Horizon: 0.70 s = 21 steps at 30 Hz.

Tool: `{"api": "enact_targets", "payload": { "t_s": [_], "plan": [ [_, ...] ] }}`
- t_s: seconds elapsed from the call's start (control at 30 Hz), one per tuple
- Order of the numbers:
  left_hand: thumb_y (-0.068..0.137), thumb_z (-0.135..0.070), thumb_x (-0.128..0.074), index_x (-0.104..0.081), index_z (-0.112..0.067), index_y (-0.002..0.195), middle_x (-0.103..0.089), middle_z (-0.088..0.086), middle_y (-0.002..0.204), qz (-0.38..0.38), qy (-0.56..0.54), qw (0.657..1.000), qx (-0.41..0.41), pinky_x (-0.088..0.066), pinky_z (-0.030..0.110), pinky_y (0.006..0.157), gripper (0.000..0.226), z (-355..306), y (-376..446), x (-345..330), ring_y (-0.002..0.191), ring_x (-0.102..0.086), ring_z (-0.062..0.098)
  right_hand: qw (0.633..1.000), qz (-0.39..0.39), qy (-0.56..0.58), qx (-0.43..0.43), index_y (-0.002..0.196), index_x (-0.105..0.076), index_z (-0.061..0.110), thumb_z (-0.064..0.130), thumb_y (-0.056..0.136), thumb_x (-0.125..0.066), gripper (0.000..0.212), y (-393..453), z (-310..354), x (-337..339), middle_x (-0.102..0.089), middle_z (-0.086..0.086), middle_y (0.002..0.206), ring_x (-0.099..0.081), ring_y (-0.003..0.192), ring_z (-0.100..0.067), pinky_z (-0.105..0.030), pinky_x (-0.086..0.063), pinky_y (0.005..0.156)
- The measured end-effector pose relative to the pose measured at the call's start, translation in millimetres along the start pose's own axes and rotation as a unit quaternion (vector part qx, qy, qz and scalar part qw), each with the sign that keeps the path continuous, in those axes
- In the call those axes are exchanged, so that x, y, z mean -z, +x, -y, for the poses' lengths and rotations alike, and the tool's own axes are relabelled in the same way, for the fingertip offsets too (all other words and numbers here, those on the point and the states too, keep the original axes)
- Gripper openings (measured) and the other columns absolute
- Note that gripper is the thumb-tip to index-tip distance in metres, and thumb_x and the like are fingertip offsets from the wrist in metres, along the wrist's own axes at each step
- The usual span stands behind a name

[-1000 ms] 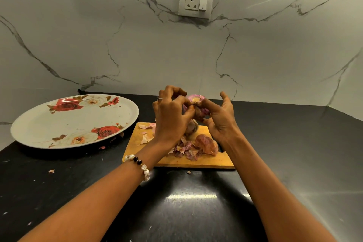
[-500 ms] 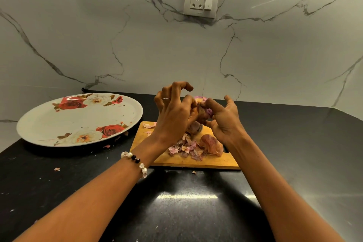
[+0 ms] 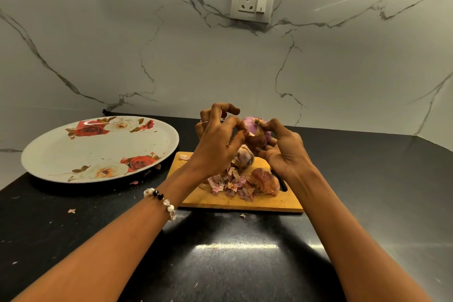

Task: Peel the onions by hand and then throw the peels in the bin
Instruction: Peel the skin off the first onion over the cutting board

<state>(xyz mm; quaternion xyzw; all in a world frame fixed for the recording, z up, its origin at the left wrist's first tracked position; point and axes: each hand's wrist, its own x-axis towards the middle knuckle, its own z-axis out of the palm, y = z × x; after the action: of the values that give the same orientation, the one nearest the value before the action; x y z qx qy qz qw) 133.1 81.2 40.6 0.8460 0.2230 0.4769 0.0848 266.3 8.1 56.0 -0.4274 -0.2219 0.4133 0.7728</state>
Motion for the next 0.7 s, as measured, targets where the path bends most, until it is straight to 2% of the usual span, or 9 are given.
{"api": "enact_targets", "payload": {
  "t_s": [0.1,0.17,0.27,0.37,0.5,0.6,0.7],
  "plan": [
    [0.094,-0.025,-0.056,-0.063,-0.013,0.101,-0.043,0.005,0.131,0.007,-0.049,0.998,0.046,-0.023,0.028,0.089,0.016,-0.8,1.0,1.5,0.117,-0.029,0.013,1.000,0.002,0.012,-0.015,0.109,-0.056,-0.003,0.004,0.084,-0.065,0.028,-2.0,3.5,0.9,-0.058,-0.027,0.108,-0.060,0.096,-0.038,-0.046,-0.057,0.078],
    [0.091,-0.033,-0.050,-0.062,-0.015,0.099,-0.044,0.003,0.127,0.006,-0.080,0.994,0.073,-0.032,0.036,0.096,0.023,-0.3,2.0,3.2,0.115,-0.029,0.011,1.000,0.001,0.022,-0.018,0.096,-0.057,0.003,0.004,0.087,-0.062,0.010,-3.0,6.6,0.6,-0.055,-0.024,0.104,-0.058,0.098,-0.037,-0.042,-0.056,0.078],
    [0.085,-0.042,-0.043,-0.056,-0.024,0.095,-0.046,0.000,0.123,0.008,-0.114,0.986,0.120,-0.038,0.048,0.099,0.024,4.1,3.8,6.0,0.116,-0.032,0.013,0.999,-0.006,0.042,-0.022,0.097,-0.054,0.006,0.004,0.087,-0.060,0.012,-1.0,9.3,2.1,-0.053,-0.025,0.108,-0.058,0.097,-0.037,-0.040,-0.058,0.072],
    [0.084,-0.045,-0.043,-0.055,-0.025,0.094,-0.045,-0.005,0.117,0.001,-0.131,0.978,0.160,-0.039,0.052,0.098,0.026,8.2,5.2,6.0,0.115,-0.035,0.015,0.998,-0.001,0.064,-0.026,0.102,-0.052,0.007,0.005,0.087,-0.060,0.017,1.3,8.8,3.4,-0.052,-0.025,0.111,-0.060,0.095,-0.036,-0.038,-0.060,0.066],
    [0.096,-0.037,-0.048,-0.054,-0.026,0.097,-0.048,-0.003,0.108,-0.041,-0.175,0.958,0.224,-0.048,0.056,0.090,0.012,14.5,5.9,5.2,0.115,-0.044,0.025,0.997,0.002,0.077,-0.025,0.102,-0.052,0.008,0.006,0.088,-0.060,0.016,1.0,10.1,4.3,-0.052,-0.024,0.111,-0.060,0.095,-0.034,-0.038,-0.060,0.067],
    [0.096,-0.036,-0.050,-0.054,-0.025,0.100,-0.059,0.006,0.107,-0.060,-0.198,0.941,0.267,-0.051,0.052,0.089,0.012,19.4,7.8,11.1,0.105,-0.055,0.027,0.995,-0.001,0.096,-0.025,0.103,-0.051,0.008,0.007,0.087,-0.060,0.018,2.1,12.7,6.7,-0.052,-0.024,0.111,-0.060,0.096,-0.034,-0.038,-0.059,0.068],
    [0.093,-0.026,-0.059,-0.061,-0.015,0.102,-0.064,0.005,0.101,-0.038,-0.216,0.941,0.257,-0.054,0.035,0.087,0.014,17.6,8.0,16.8,0.095,-0.060,0.016,0.995,0.005,0.091,-0.030,0.104,-0.051,0.007,0.007,0.087,-0.060,0.020,4.3,12.2,8.2,-0.052,-0.023,0.111,-0.060,0.094,-0.034,-0.038,-0.059,0.069]
  ]
}}
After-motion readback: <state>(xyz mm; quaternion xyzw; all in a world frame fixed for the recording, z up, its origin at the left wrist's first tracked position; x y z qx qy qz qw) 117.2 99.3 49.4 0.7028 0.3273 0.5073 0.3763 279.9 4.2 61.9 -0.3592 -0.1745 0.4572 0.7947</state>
